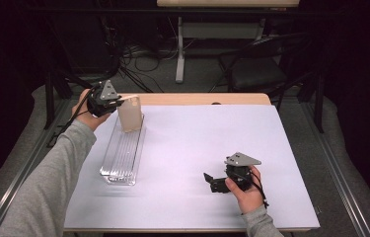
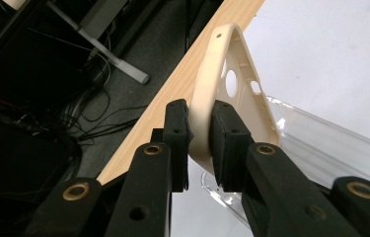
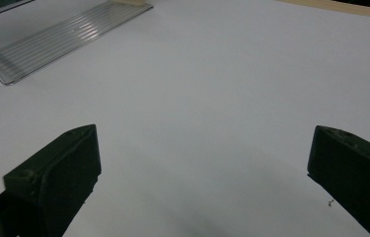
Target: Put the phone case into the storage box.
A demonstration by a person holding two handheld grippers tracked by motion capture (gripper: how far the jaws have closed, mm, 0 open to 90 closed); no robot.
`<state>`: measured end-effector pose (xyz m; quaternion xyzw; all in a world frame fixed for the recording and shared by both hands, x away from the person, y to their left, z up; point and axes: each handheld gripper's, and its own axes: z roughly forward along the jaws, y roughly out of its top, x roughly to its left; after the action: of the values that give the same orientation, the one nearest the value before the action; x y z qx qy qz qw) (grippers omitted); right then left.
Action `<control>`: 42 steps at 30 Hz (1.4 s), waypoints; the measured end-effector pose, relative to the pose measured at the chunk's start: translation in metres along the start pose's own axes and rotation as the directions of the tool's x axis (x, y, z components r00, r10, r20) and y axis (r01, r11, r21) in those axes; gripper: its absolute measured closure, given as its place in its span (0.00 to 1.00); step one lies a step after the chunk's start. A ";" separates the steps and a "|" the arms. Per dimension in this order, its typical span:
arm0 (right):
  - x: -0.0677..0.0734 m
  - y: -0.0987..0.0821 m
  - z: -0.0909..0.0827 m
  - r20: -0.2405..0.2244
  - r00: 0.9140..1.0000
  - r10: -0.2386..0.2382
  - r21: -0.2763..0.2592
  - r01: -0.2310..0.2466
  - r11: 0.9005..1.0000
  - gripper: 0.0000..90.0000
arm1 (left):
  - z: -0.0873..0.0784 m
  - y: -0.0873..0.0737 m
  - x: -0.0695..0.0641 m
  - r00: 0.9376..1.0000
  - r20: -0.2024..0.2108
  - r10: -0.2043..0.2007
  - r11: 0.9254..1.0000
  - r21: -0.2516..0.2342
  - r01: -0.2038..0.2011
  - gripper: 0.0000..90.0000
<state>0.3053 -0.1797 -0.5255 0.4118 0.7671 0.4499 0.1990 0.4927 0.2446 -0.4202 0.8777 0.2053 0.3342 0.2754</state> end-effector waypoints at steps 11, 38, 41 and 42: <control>0.001 0.000 0.001 -0.002 1.000 -0.004 0.003 0.004 1.000 0.00 | 0.002 0.000 -0.001 0.997 -0.033 0.070 0.998 0.009 -0.069 0.87; 0.002 -0.002 0.004 -0.007 1.000 -0.003 0.015 0.003 1.000 0.00 | 0.012 -0.006 0.001 0.977 -0.112 0.183 0.983 0.033 -0.180 0.87; 0.002 -0.002 0.004 -0.007 1.000 -0.002 0.015 0.002 1.000 0.00 | 0.013 -0.007 0.002 0.977 -0.117 0.178 0.984 0.036 -0.175 0.87; 0.002 -0.002 0.004 -0.008 1.000 -0.003 0.015 0.003 1.000 0.00 | 0.013 -0.007 0.003 0.977 -0.117 0.178 0.984 0.032 -0.175 0.87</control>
<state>0.3058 -0.1766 -0.5294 0.4103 0.7718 0.4454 0.1936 0.5028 0.2469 -0.4314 0.8739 0.1463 0.4070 0.2221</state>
